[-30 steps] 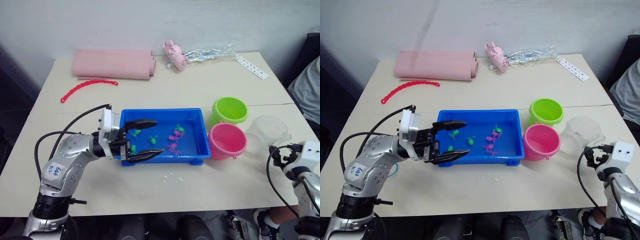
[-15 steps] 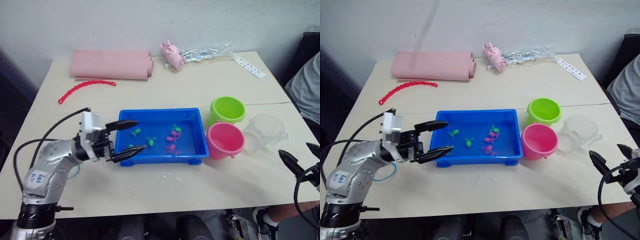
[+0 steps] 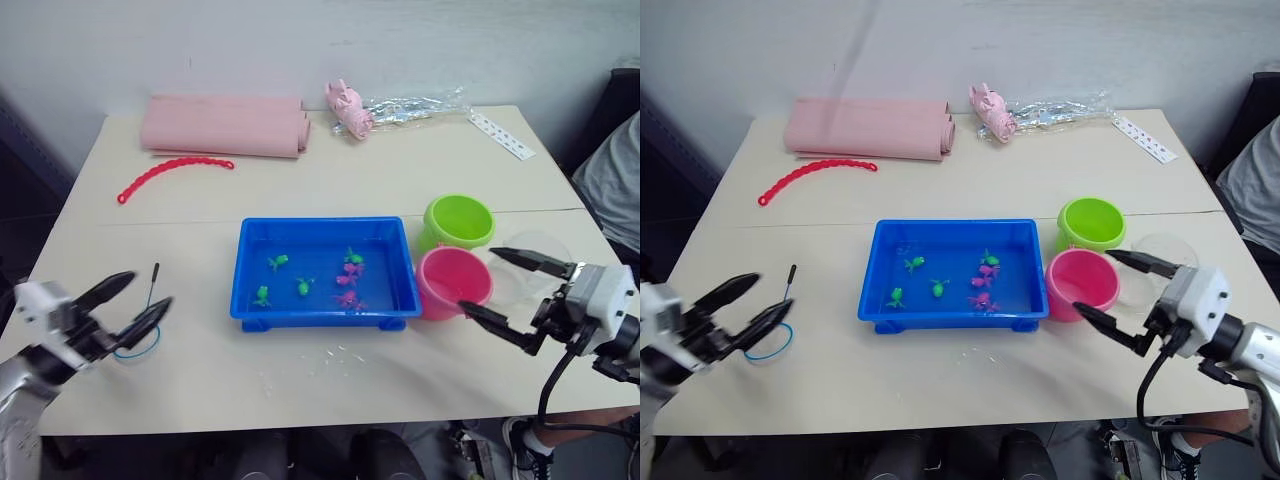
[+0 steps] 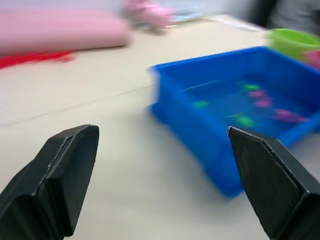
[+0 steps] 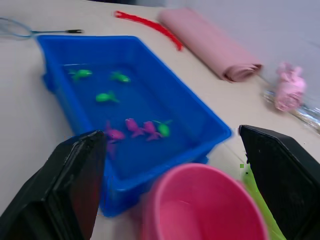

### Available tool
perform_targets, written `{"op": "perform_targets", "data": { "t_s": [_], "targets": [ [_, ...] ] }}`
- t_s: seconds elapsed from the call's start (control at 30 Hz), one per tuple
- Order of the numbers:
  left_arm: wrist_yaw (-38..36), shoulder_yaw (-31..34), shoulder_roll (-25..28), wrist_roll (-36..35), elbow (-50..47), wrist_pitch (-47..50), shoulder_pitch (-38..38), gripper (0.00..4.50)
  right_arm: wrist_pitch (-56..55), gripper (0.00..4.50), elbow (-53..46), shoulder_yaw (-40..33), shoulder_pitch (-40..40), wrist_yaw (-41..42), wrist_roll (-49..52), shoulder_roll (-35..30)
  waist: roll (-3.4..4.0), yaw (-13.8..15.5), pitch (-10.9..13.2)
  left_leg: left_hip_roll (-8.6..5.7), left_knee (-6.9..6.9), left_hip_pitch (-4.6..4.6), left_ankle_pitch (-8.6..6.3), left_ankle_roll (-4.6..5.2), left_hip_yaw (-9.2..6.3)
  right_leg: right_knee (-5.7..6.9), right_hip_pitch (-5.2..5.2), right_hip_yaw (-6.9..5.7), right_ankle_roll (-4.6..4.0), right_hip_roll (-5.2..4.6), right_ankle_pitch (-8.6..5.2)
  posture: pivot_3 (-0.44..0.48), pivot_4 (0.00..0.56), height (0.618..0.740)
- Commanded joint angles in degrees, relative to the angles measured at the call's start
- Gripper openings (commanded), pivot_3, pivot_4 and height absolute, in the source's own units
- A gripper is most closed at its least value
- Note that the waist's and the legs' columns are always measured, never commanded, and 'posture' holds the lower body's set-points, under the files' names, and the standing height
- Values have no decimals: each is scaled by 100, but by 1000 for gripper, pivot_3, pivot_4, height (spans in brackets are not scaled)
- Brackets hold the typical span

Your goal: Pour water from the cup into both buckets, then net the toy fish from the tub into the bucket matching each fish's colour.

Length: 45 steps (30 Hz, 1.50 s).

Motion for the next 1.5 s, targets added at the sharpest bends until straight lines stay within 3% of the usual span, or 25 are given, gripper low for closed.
{"op": "perform_targets", "data": {
  "t_s": [0.03,0.23,0.43,0.57,0.77,1.03,1.23,1.37,1.5],
  "targets": [
    [93,477,-205,141,-65,-385,525,4500,-364,4467,141,282,-112,256,-59,111,-6,7,-2,0,2,0,-3,5,0,-2,2,-1,0,-1,0,0,150,740],
    [294,1058,-776,425,700,-1157,1471,4500,-659,4467,296,607,-172,393,-115,284,-9,5,-3,0,11,7,-47,30,-2,-46,30,-7,1,-6,1,0,150,740],
    [588,815,-1057,542,642,-1319,1567,4500,-851,4467,430,596,-222,210,-287,364,-15,50,-5,0,35,1,-76,45,-10,-54,39,-15,3,-11,2,0,150,740],
    [1833,570,-910,789,369,-249,1154,4500,-880,4467,328,671,-201,225,-245,362,-15,45,-5,1,37,1,-77,44,-10,-55,41,-13,2,-11,2,0,150,740],
    [2120,31,-357,701,-299,696,499,4500,-597,4467,35,743,-272,196,41,317,-24,15,-10,2,37,1,-74,33,-10,-46,39,-17,6,-9,3,0,150,740],
    [3344,-953,429,785,-395,3482,-1318,4500,-530,4467,6,868,-442,274,-30,249,-23,12,-10,1,41,4,-59,9,-14,-36,41,-20,10,-6,6,0,150,740],
    [3369,-1590,517,1158,756,3921,-2238,4500,-556,4467,-74,948,-475,180,-125,268,-22,0,-10,6,38,6,-51,-4,-13,-33,36,-20,11,7,6,0,150,740],
    [3192,-1964,485,1394,1629,3720,-2688,4500,-474,4467,-112,954,-485,40,-141,294,-20,21,-10,7,40,6,-50,-5,-13,-33,37,-20,11,5,6,0,150,740],
    [2840,-2400,412,1617,2329,3344,-3002,3522,-417,4500,-211,949,-451,-181,-230,342,-6,62,-17,5,45,11,-47,-7,-14,-20,38,-22,11,2,6,0,150,740]
  ]
}}
